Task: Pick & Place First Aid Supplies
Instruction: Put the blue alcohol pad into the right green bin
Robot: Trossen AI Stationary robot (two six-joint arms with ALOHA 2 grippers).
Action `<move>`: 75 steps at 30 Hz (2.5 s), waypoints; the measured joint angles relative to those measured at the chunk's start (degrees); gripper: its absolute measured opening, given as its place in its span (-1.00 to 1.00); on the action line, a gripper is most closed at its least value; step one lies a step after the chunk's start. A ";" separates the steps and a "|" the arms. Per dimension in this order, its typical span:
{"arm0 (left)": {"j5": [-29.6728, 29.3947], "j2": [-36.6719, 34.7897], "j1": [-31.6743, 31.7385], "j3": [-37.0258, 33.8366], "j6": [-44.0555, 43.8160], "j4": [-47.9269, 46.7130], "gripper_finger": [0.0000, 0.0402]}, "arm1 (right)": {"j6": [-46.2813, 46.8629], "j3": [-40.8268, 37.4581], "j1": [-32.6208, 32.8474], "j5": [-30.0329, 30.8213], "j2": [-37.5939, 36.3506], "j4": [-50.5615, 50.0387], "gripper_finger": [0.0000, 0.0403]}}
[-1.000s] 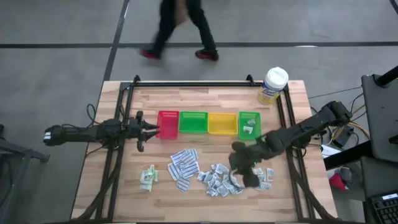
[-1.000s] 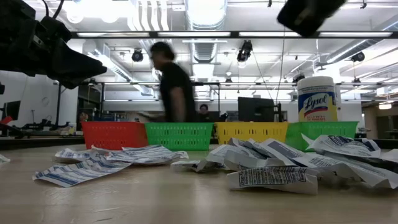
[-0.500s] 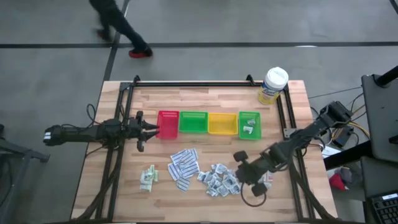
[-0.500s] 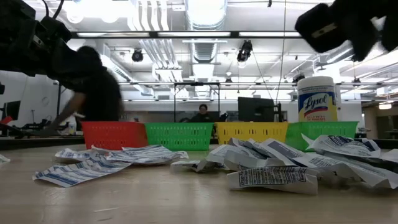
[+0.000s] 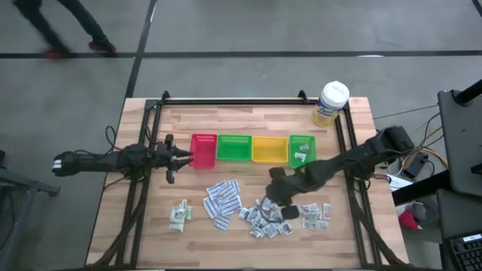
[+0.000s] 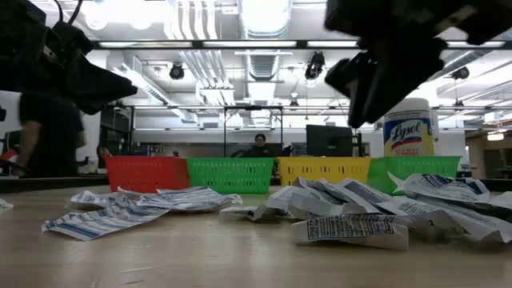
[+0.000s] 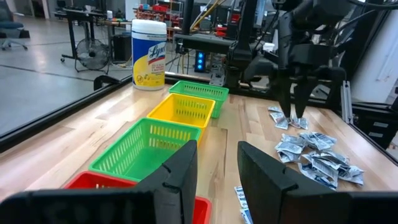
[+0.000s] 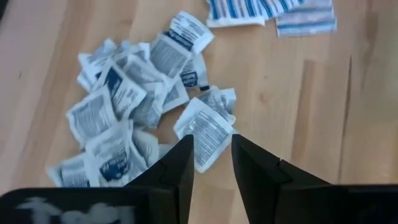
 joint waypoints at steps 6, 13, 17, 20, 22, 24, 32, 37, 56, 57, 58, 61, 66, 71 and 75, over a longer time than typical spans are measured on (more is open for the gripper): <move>-0.02 0.34 0.00 0.00 0.04 0.03 -0.44 | 3.74 5.38 -0.64 -2.49 6.69 -5.50 -0.46; -0.02 0.63 0.00 0.00 0.06 0.04 -0.44 | 2.07 10.13 -0.21 -3.78 12.52 -7.92 -0.52; -0.02 0.65 0.00 0.00 0.06 0.05 -0.44 | 0.86 11.86 -0.22 -3.81 13.47 -7.95 -0.54; -0.02 0.69 0.00 0.00 0.06 0.07 -0.44 | 1.15 12.39 -0.26 -3.74 13.36 -8.78 -0.53; -0.02 0.72 0.00 0.00 0.06 0.08 -0.44 | 1.85 12.38 -0.26 -3.33 13.25 -9.14 -0.52; -0.04 0.80 0.00 0.00 0.06 0.08 -0.44 | 3.21 12.14 -0.26 -3.27 13.15 -9.47 -0.50; -0.04 0.95 0.00 0.00 0.08 0.10 -0.44 | 4.12 11.43 -0.35 -2.55 14.20 -9.58 -0.50; -0.06 1.16 0.00 0.00 0.08 0.10 -0.44 | 3.25 11.17 -0.68 0.39 14.41 -10.12 -0.55; -0.06 1.31 0.01 0.00 0.08 0.14 -0.44 | 4.04 7.53 -1.15 1.39 14.56 -8.60 -0.51; -0.07 1.32 0.02 0.00 0.08 0.14 -0.44 | 4.21 7.52 -1.15 1.42 14.56 -8.54 -0.52; -0.06 1.31 0.02 0.00 0.08 0.14 -0.44 | 4.25 7.52 -1.15 1.59 14.56 -8.45 -0.53; -0.06 1.30 0.02 0.00 0.08 0.14 -0.44 | 4.39 7.52 -1.15 2.51 14.56 -8.42 -0.55; -0.06 1.30 0.00 0.00 0.06 0.14 -0.44 | 4.01 7.52 -1.18 7.24 14.56 -8.63 -0.58; -0.06 1.30 0.02 0.00 0.07 0.14 -0.44 | 2.87 7.52 -2.15 8.76 14.56 -9.17 -0.57; -0.06 1.29 0.02 0.00 0.06 0.16 -0.44 | 2.25 7.70 -2.44 6.13 13.91 -10.27 -0.54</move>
